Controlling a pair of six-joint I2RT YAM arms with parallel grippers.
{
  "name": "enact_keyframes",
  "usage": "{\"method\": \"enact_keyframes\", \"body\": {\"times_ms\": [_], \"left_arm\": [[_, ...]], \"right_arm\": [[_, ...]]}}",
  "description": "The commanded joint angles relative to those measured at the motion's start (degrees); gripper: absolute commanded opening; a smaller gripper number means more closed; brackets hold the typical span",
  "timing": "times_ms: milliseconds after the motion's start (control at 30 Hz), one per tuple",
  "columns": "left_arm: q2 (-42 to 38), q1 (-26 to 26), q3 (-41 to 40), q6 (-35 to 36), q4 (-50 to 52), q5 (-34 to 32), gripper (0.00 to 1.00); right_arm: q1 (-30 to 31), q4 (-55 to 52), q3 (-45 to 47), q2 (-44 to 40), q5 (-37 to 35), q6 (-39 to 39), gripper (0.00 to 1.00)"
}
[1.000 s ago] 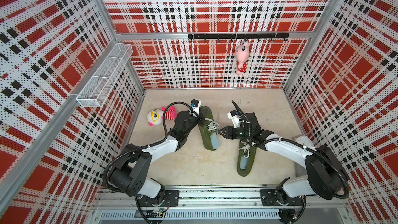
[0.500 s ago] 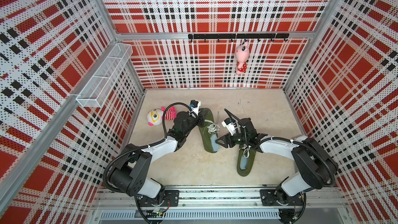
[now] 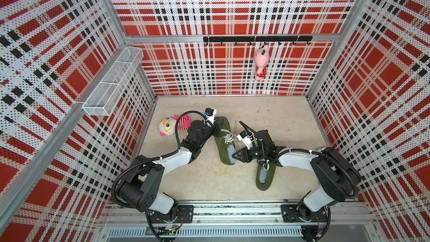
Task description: Remove the insole from the shoe
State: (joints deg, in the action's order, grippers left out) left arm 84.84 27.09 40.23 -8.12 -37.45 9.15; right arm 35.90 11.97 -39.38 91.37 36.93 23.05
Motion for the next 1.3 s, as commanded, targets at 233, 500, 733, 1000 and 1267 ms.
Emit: {"method": "enact_keyframes", "body": {"times_ms": [233,500,733,1000,1267], "left_arm": [[0.3,-0.1,1.3,-0.7,-1.6,-1.2,0.17],[0.7,-1.2,2.1,-1.3,-1.4,-0.9,0.23],[0.9,-2.3,2.3,-0.9,-1.4,-1.2,0.24],[0.9,-3.4,2.7,-0.6,-1.4,-0.9,0.26],[1.0,-6.0,2.8,-0.4,-1.4,-0.9,0.26]], "right_arm": [[0.3,-7.8,-1.8,-4.0,-1.8,-3.3,0.00],[0.3,-19.1,-2.4,-8.0,-5.8,-5.2,0.00],[0.3,-25.8,-1.7,-11.4,-7.1,-5.0,0.00],[0.3,-29.2,-1.0,-14.3,-7.9,-4.0,0.00],[0.3,-32.9,0.2,-18.9,-9.7,-3.1,0.00]]}}
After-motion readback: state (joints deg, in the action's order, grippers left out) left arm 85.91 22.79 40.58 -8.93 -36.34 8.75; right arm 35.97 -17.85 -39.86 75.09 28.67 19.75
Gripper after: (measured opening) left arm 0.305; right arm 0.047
